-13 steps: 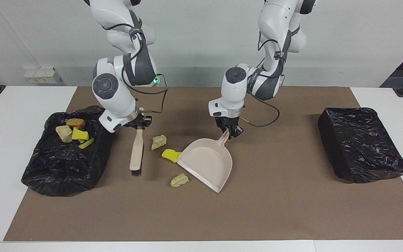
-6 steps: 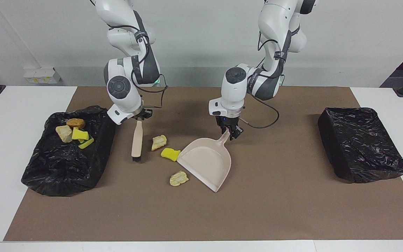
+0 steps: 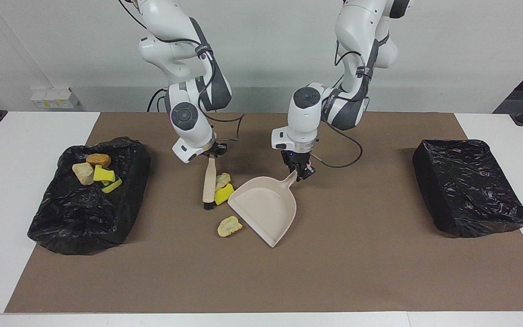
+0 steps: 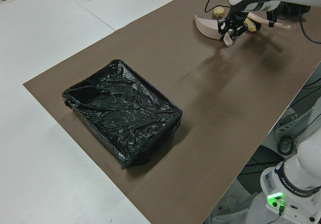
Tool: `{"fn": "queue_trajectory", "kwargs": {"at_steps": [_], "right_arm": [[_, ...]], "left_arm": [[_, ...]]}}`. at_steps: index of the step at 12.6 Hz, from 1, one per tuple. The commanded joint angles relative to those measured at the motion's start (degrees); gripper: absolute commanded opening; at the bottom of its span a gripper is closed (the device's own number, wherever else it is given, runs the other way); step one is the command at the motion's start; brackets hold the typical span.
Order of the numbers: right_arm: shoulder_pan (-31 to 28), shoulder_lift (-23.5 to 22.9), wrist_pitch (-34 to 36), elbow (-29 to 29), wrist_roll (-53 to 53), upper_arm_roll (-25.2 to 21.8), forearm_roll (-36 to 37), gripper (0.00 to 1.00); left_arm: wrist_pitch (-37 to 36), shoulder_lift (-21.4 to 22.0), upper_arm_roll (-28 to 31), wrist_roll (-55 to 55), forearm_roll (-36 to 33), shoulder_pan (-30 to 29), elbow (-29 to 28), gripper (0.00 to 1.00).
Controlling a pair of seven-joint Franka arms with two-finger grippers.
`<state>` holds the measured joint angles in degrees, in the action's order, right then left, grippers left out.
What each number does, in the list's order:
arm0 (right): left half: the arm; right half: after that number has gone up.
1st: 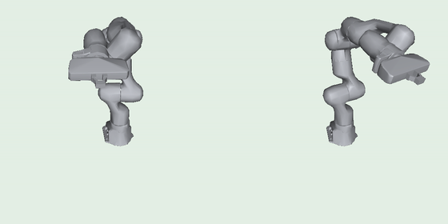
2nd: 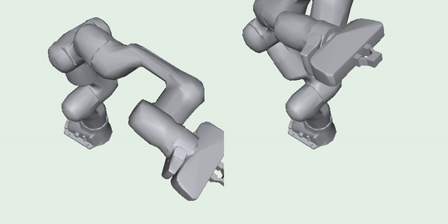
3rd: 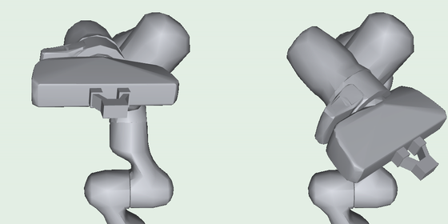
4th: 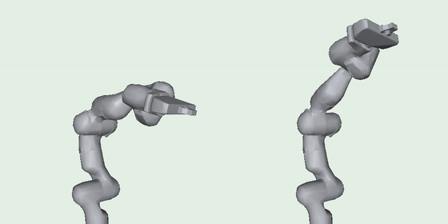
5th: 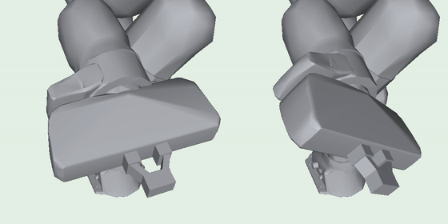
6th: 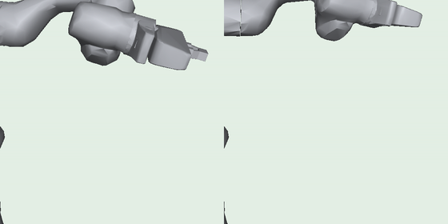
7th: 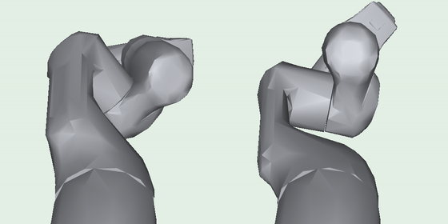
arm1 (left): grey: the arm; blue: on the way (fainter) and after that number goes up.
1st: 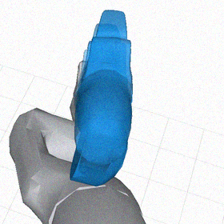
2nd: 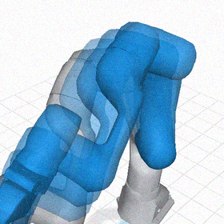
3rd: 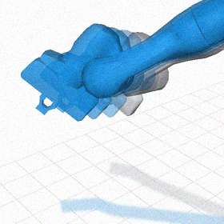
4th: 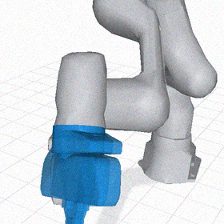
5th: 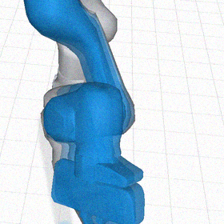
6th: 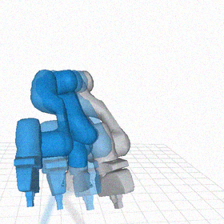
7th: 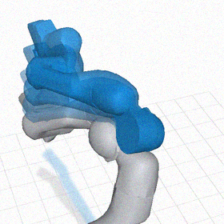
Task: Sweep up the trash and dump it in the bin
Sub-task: 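Sweep the remaining debris toward the dustpan with the right gripper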
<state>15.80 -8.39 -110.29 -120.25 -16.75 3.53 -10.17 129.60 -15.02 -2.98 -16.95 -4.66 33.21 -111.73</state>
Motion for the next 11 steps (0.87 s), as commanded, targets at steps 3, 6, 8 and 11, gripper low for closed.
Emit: {"fn": "queue_trajectory", "kwargs": {"at_steps": [3,6,8,11], "right_arm": [[-0.6,-3.5,5.9,9.5,0.2,0.3,-0.7,0.0],[-1.8,-3.4,9.9,13.7,1.4,-0.2,2.3,0.0],[-3.7,-3.5,12.6,17.0,1.9,-0.1,4.3,0.0],[-4.2,-3.3,12.1,14.4,4.6,0.0,3.9,0.0]], "left_arm": [[-1.5,1.0,0.8,-13.2,-7.5,-1.3,0.5,0.0],[-1.8,1.2,0.8,-26.2,-8.7,-3.9,1.2,0.0],[-2.9,1.4,0.9,-28.3,-8.7,-3.9,1.0,0.0],[-4.2,1.8,0.7,-35.9,-8.7,-4.6,-0.1,0.0]]}}
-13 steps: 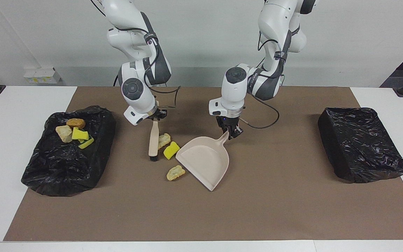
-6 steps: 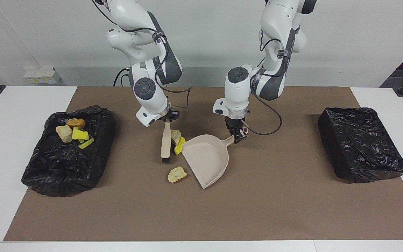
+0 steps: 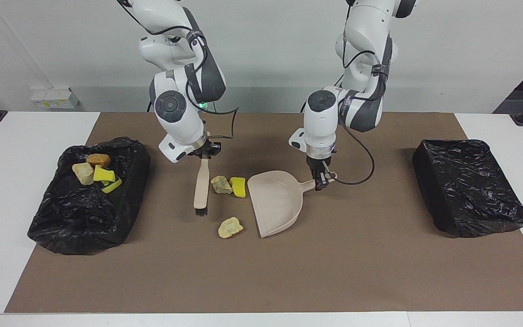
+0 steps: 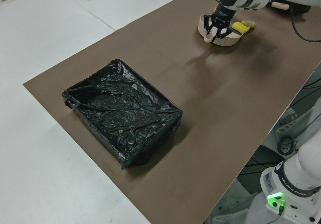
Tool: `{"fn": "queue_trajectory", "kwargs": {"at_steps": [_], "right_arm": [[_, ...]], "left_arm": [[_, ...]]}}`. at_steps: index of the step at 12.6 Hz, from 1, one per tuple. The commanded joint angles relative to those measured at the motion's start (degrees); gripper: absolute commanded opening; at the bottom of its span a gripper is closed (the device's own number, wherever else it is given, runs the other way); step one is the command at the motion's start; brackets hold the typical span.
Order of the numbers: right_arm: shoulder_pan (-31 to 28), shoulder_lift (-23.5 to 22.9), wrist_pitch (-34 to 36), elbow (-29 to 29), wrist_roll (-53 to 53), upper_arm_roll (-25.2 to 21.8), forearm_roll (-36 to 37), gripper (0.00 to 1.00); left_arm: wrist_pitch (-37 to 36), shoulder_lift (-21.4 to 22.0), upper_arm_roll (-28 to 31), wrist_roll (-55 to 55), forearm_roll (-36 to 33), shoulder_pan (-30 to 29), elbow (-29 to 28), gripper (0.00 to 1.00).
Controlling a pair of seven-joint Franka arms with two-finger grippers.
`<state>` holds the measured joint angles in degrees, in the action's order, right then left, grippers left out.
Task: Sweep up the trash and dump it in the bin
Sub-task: 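Sweep the remaining debris toward the dustpan with the right gripper, then brush the sponge and bread bits into the dustpan with the right gripper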
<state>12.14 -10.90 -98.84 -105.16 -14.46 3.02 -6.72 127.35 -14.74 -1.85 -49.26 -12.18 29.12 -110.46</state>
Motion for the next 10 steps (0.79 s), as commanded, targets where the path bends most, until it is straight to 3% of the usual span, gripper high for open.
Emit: {"fn": "queue_trajectory", "kwargs": {"at_steps": [1,3,6,10], "right_arm": [[0.2,-0.4,1.1,-2.9,2.1,0.5,0.4,0.0],[1.8,1.7,-1.9,-8.7,-2.1,0.6,-0.3,0.0],[5.5,-0.4,-9.3,-10.2,-5.6,0.8,-5.5,0.0],[6.7,-1.0,-10.0,-9.3,-5.9,0.8,-6.6,0.0]], "left_arm": [[-2.4,2.1,-0.4,-3.6,-1.2,0.0,-2.0,0.0],[-1.5,4.2,-0.5,-3.4,-1.2,1.5,-5.7,0.0],[2.3,5.6,-0.5,-3.2,-1.2,2.4,-9.1,0.0],[2.8,5.9,-0.4,-3.0,-1.2,2.7,-9.7,0.0]]}}
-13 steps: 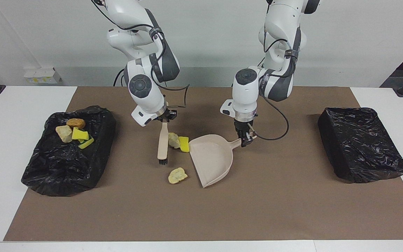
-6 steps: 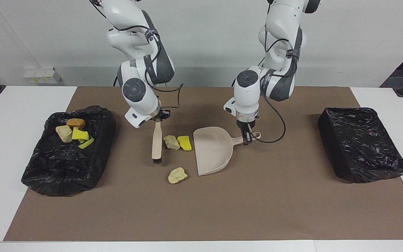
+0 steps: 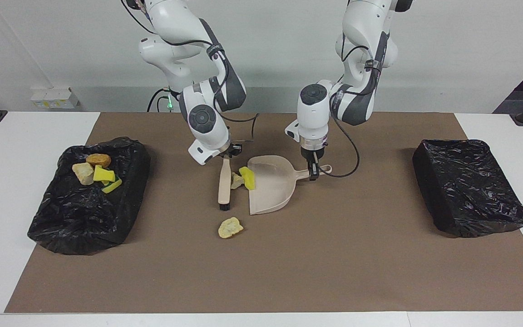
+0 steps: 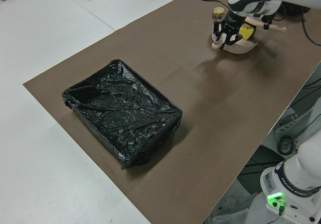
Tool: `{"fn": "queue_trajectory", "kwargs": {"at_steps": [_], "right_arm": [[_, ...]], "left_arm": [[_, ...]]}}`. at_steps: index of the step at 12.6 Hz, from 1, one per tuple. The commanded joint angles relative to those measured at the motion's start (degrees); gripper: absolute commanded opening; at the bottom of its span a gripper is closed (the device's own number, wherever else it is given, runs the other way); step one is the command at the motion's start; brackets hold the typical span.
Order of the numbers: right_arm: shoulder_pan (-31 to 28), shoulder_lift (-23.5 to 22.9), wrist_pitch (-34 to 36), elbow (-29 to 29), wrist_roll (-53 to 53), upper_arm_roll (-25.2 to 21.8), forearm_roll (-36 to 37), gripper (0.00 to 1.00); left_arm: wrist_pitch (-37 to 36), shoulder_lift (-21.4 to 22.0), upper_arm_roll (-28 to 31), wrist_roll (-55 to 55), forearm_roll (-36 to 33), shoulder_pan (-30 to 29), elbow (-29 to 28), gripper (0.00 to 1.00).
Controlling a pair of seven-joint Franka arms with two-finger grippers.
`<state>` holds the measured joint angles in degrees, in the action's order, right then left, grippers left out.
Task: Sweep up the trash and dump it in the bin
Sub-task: 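Brush the sponge and bread bits into the dustpan with the right gripper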
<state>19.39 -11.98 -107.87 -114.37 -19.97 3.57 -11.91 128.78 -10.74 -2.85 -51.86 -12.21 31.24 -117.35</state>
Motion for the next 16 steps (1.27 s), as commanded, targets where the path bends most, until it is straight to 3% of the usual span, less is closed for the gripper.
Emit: {"fn": "queue_trajectory", "kwargs": {"at_steps": [1,6,12,16], "right_arm": [[-0.5,0.1,-1.2,-0.1,-0.4,0.3,-1.4,0.0],[0.6,0.1,-1.9,-0.1,-1.1,0.5,-1.6,0.0],[5.6,-1.8,-8.8,-0.2,-3.1,0.6,-11.1,0.0],[5.1,-2.6,-6.7,4.6,-3.1,0.4,-18.9,0.0]], "left_arm": [[1.5,1.9,0.6,-0.4,-1.1,0.2,-3.2,0.0],[2.4,2.0,0.5,3.0,-1.0,-0.5,-3.8,0.0],[2.1,2.2,0.5,8.8,-0.4,-0.5,-3.8,0.0],[2.1,2.2,0.4,10.5,-0.4,-0.5,-4.0,0.0]]}}
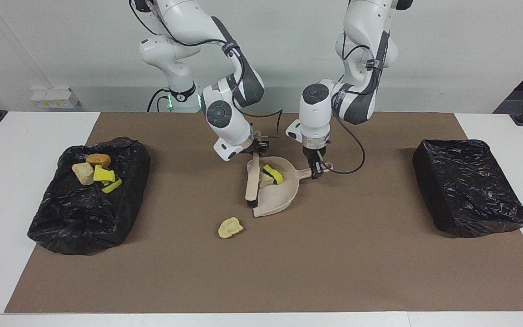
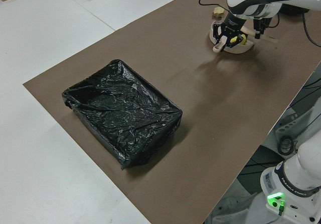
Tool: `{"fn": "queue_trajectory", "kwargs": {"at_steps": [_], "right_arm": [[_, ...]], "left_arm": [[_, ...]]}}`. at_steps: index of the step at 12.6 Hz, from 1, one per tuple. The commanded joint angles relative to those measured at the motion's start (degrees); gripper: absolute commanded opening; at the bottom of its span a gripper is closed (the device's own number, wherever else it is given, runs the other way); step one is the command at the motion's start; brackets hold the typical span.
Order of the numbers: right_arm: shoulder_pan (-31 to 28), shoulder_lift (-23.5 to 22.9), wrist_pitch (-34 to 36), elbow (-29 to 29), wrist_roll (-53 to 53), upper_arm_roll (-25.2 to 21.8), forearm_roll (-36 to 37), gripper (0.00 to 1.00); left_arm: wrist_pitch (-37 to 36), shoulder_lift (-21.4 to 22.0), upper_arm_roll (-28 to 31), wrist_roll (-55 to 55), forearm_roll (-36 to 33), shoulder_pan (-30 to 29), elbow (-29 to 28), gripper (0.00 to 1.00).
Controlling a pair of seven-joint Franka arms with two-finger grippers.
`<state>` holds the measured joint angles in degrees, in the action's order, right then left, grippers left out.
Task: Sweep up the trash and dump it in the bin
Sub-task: 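Brush the sponge and bread bits into the dustpan with the right gripper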
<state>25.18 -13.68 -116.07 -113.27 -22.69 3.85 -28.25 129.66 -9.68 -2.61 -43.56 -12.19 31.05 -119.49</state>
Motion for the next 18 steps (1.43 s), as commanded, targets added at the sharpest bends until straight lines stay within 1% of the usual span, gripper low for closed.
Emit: {"fn": "queue_trajectory", "kwargs": {"at_steps": [1,3,4,5,8,11,12,14,16,18], "right_arm": [[-1.7,-0.2,6.7,5.2,0.5,-0.6,-0.5,0.0],[-4.2,0.3,17.2,11.7,1.4,-0.2,14.0,0.0],[-4.4,0.3,20.6,13.2,2.3,-0.2,18.3,0.0],[-4.4,0.4,21.7,13.1,4.7,-0.3,19.9,0.0],[-6.1,0.5,22.7,12.8,8.4,-0.3,22.4,0.0],[-9.4,0.3,22.4,12.4,13.6,-0.5,23.1,0.0],[-11.3,0.1,22.3,11.8,16.3,-0.4,25.0,0.0],[-13.4,-0.6,22.1,12.5,21.5,-0.3,31.1,0.0],[-13.5,-0.9,21.6,12.5,24.2,-0.3,35.4,0.0],[-12.9,-2.5,19.5,12.6,25.4,-0.3,37.1,0.0]], "left_arm": [[1.2,1.2,0.2,2.7,-0.5,-0.3,-2.1,0.0],[1.2,1.2,0.2,3.7,-0.4,-0.3,-2.1,0.0],[1.2,1.2,0.2,4.8,-0.4,-0.3,-2.1,0.0],[1.2,1.2,0.2,6.3,-0.4,-0.3,-2.1,0.0],[-0.1,1.0,0.3,8.7,-0.4,-0.2,-1.2,0.0],[-4.0,0.1,0.4,8.9,-0.4,-0.2,2.5,0.0],[-5.5,0.0,0.4,9.3,-0.5,-0.1,3.6,0.0],[-7.4,0.0,0.4,11.6,-1.1,0.0,4.4,0.0],[-8.9,-0.2,0.6,11.7,-1.2,0.0,5.0,0.0],[-9.5,-0.6,0.7,12.0,-2.6,0.0,5.4,0.0]]}}
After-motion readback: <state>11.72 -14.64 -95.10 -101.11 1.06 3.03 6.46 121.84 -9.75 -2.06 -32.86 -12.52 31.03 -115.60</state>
